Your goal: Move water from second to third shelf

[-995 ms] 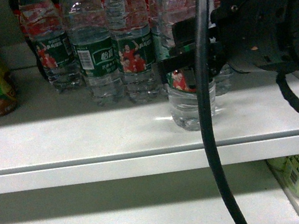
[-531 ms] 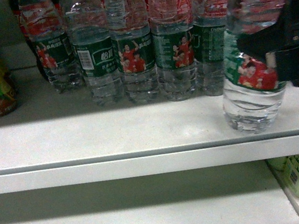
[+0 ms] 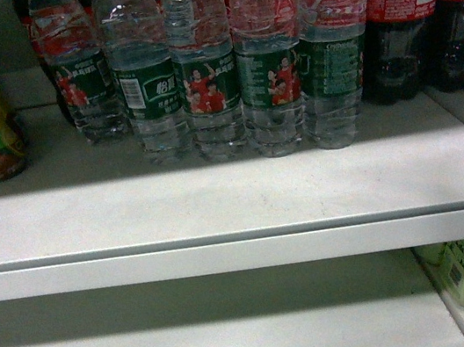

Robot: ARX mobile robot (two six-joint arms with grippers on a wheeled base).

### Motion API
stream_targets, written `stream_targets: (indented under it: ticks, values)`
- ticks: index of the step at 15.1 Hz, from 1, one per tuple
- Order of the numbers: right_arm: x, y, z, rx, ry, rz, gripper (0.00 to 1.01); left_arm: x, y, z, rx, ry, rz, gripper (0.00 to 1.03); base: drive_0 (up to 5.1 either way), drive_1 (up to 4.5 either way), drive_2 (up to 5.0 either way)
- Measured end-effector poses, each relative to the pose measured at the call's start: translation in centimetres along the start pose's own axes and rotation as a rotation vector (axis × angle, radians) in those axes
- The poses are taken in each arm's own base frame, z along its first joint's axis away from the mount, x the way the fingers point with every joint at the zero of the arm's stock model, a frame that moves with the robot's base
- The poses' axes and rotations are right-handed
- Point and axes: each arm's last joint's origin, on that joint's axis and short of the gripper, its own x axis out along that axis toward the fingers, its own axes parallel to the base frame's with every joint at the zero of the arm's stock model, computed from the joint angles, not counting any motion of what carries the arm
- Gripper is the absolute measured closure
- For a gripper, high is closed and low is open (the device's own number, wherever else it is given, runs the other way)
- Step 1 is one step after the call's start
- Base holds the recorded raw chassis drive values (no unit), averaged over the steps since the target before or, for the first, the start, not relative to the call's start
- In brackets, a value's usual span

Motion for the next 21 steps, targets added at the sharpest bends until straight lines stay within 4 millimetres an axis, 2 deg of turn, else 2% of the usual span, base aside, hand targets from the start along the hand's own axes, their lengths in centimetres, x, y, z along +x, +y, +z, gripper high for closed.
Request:
stream_targets:
  ticks: [8, 21]
  values:
    - [-3.6, -0.6, 0.8, -0.003, -0.029, -0.044, 0.62, 0.0, 0.0, 0.0, 0.000, 0.000, 0.000, 0.05, 0.0, 0.00, 0.0]
    - [-4.2, -0.4, 0.8, -0.004, -0.037, -0.045, 0.62, 0.0, 0.0, 0.0, 0.000, 0.000, 0.000, 0.05, 0.0, 0.00, 0.0]
